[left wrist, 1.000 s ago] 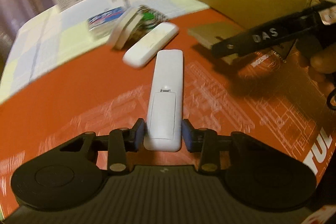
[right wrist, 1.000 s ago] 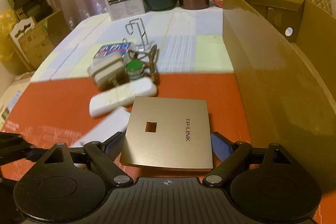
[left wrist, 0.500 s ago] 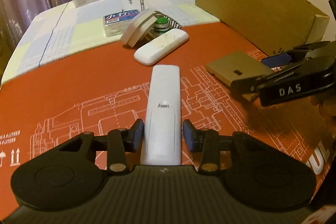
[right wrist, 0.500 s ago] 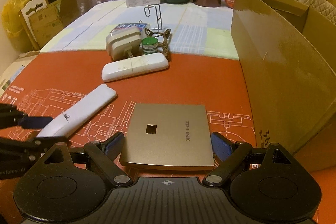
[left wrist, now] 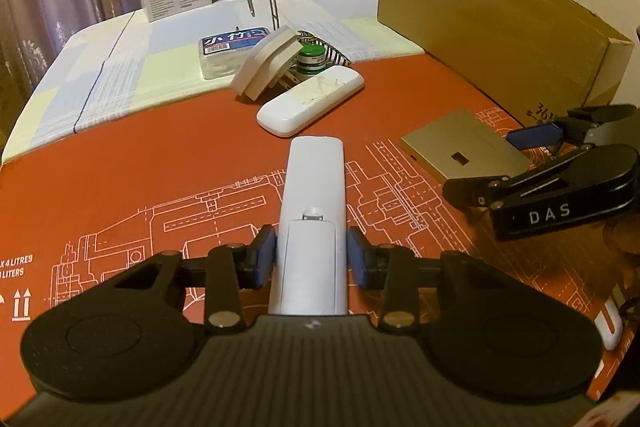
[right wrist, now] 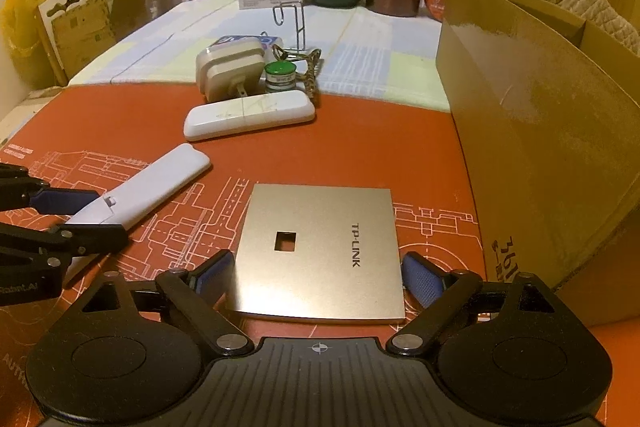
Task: Organize rigid objects
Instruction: 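Carry the white power bank and gold router panel over the box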
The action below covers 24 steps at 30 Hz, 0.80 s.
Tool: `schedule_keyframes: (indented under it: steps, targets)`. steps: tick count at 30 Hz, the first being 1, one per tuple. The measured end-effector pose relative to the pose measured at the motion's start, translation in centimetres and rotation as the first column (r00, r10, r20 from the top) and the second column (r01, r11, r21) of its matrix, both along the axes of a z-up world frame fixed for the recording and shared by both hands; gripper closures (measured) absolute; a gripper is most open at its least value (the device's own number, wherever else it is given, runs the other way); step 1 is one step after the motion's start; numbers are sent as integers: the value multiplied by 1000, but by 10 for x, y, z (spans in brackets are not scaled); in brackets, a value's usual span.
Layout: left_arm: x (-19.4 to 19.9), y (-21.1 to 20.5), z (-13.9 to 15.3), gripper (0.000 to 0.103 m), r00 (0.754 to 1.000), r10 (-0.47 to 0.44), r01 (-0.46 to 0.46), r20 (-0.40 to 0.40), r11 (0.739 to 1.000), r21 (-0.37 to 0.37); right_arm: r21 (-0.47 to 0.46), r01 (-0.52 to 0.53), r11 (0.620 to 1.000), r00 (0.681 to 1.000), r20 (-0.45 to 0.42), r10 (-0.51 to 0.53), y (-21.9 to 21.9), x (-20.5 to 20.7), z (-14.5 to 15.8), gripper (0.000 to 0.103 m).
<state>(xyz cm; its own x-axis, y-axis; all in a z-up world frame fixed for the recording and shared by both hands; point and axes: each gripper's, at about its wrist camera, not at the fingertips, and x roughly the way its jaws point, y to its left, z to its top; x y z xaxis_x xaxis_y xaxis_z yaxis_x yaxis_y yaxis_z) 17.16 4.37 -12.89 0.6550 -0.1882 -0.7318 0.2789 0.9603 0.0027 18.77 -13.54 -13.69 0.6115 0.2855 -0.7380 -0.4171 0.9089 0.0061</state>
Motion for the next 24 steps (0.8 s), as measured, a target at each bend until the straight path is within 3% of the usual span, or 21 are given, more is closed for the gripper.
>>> schedule_keyframes:
  steps: [11,15,24]
  targets:
    - [-5,-4,-1,69,998,64,-64,18,998,-4,14,58,998,998,22,-58,6,-3,-1,9]
    - [-6,-5,-1,69,998,66,-66,22,998,-2,11,50,999,998,27,-50,8,-3,1,18]
    - [-6,-7,1,70,996,85,-85,13,996,-1,20,62,998,998,17,-63,8,-5,5,19]
